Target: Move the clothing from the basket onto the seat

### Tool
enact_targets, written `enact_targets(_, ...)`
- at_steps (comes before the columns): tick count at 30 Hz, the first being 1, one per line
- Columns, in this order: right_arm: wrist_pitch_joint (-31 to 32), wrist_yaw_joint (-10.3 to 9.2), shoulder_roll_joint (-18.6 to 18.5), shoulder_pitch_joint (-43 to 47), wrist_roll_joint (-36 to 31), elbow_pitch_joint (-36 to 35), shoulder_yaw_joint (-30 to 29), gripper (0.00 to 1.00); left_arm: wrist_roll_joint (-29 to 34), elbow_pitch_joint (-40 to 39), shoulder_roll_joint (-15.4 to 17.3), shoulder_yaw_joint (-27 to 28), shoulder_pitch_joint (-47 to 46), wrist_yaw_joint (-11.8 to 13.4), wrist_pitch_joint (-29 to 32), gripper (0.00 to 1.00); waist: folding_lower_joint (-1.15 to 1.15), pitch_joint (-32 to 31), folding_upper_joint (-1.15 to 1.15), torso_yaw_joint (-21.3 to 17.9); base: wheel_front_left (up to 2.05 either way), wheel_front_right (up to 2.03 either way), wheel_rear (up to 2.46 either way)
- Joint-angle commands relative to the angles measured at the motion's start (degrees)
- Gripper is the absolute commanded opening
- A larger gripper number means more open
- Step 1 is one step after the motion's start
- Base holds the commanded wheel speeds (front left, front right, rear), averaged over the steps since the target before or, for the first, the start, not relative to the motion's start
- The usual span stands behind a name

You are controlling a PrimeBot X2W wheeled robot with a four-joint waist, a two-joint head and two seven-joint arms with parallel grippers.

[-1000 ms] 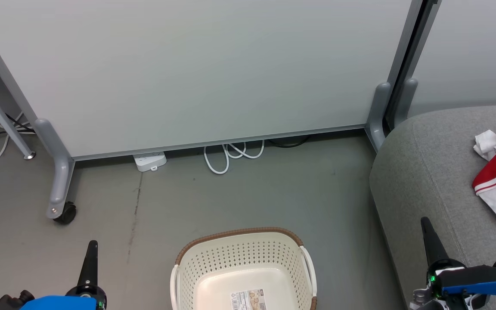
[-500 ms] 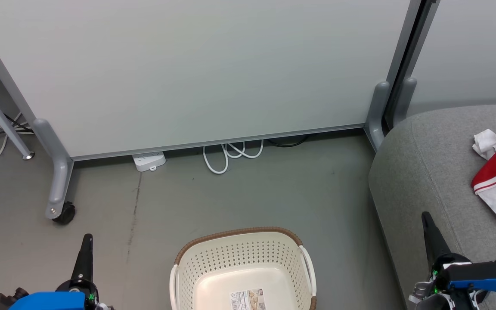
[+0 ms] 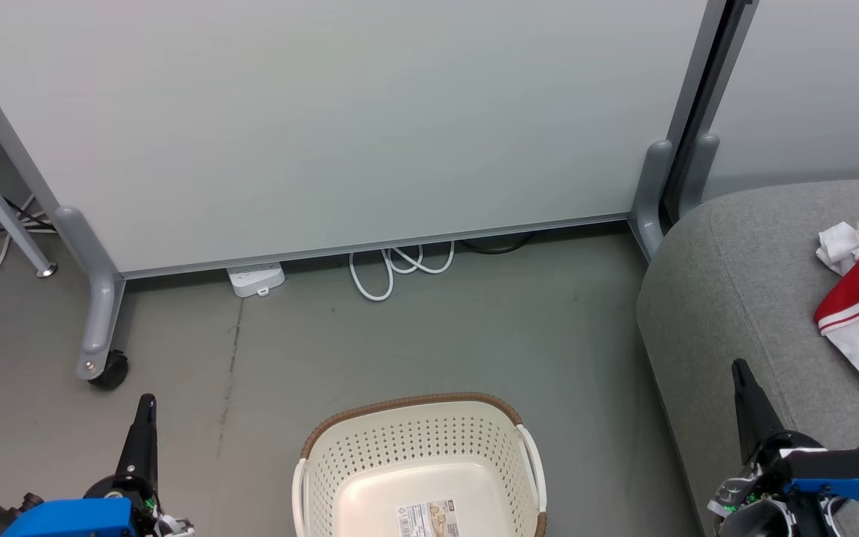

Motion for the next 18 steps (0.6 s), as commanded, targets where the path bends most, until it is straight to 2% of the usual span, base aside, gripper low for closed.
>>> enact_targets(1,0.3,0.00,-0.2,-1.0,1.5,-0.1,-0.2,0.00,-1.3,-0.5,0.4,0.6,-1.0,-0.3,0.4,0.00,0.00,0.0,0.00,0.0,0.00,0.00,0.00)
enact_targets(14,0.9,0.00,-0.2,-1.5,7.0,0.1,-0.3,0.00,-6.1,-1.0,0.4,1.1,-1.5,-0.4,1.7,0.00,0.00,0.1,0.00,-0.2,0.00,0.00,0.00)
enact_targets(18,0.9,0.00,-0.2,-1.5,6.9,0.1,-0.3,0.00,-6.0,-1.0,0.4,1.1,-1.5,-0.4,1.7,0.00,0.00,0.1,0.00,-0.2,0.00,0.00,0.00)
